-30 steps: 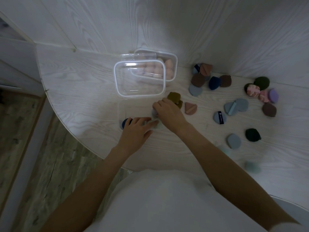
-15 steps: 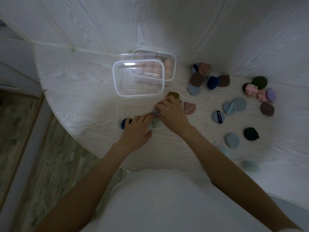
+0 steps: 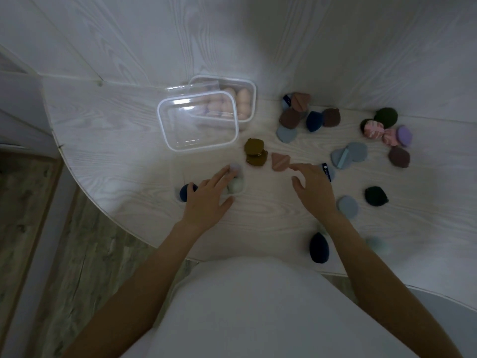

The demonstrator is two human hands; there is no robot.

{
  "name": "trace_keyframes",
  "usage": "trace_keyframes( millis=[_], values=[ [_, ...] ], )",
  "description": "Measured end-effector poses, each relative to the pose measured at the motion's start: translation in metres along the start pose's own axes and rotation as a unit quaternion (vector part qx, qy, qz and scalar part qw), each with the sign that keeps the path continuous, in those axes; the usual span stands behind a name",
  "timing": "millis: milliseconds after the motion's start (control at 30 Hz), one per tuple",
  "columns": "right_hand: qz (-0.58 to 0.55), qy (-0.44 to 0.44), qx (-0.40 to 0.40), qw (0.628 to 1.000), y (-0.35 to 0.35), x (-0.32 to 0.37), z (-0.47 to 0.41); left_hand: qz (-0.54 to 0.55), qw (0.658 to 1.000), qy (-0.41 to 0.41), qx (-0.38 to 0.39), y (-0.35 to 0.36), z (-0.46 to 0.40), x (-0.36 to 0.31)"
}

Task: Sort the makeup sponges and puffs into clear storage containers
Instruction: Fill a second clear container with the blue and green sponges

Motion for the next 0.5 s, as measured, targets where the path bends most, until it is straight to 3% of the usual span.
trace_keyframes(
  millis=[167, 333, 500],
  values=[
    [0.049, -0.019, 0.013, 0.999, -0.013, -0.025, -0.032, -0.013, 1.0, 0.007, -0.017, 0.006, -0.002, -0.012],
    [0.07, 0.021, 0.02, 0.997, -0.02, -0.034, -0.092, -0.013, 1.0, 0.004, -0.011, 0.008, -0.012, -0.022],
    [0.112, 0.048, 0.079, 0.989, -0.011, -0.053, -0.125, -0.017, 1.0, -0.005, -0.02, 0.008, -0.021, -0.03]
  ],
)
Point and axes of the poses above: each hand's wrist, its own z-axis away from the middle knuckle, its own y-axis out of the palm, x = y × z, the point moved 4 cm from there along -z, towards the middle knuckle, and after that the axes turned 1 degree about -y, right-handed, at the moved point
